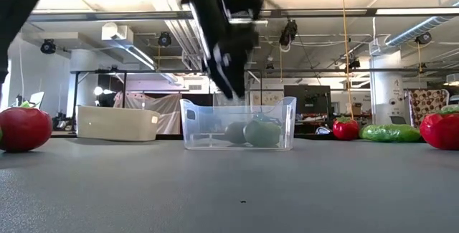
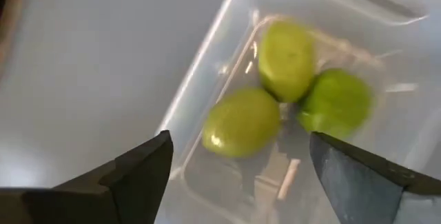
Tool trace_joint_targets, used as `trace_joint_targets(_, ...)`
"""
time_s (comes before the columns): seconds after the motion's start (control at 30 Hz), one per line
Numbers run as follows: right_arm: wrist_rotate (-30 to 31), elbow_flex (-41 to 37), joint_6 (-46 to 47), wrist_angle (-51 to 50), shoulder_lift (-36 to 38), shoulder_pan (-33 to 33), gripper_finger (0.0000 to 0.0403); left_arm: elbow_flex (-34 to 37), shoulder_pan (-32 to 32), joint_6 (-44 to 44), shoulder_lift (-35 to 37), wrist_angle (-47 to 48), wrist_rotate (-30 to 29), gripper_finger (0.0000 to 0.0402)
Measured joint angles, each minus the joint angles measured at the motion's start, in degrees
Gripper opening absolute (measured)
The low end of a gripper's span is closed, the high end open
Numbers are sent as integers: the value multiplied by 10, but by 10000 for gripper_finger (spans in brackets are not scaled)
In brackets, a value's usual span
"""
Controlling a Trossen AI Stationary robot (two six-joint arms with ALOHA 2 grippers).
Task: Sort produce into baskets
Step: Put the lemon into the transparent bin
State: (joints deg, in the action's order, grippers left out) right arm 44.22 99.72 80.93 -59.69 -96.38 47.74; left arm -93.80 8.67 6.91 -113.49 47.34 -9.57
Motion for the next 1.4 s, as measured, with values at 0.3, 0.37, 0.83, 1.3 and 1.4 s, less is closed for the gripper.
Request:
trace_joint_targets(0.3, 40, -1, -62, 4, -1, -72, 325, 78, -74, 24, 220, 114, 29, 315)
trace_joint_targets(0.37, 39, -1, -83, 4, -2, -93, 325, 118, -106, 62, 270, 135, 41, 314)
trace_joint_targets(0.83, 32, -2, -221, 58, -4, -205, 325, 438, -380, 566, 454, 151, 49, 314)
trace_joint_targets(1.3, 18, -2, -255, 64, -4, -224, 325, 554, -445, 846, 454, 102, 47, 314)
trace_joint_targets(1.4, 16, -2, -255, 64, -4, -223, 325, 589, -445, 856, 451, 42, 55, 314)
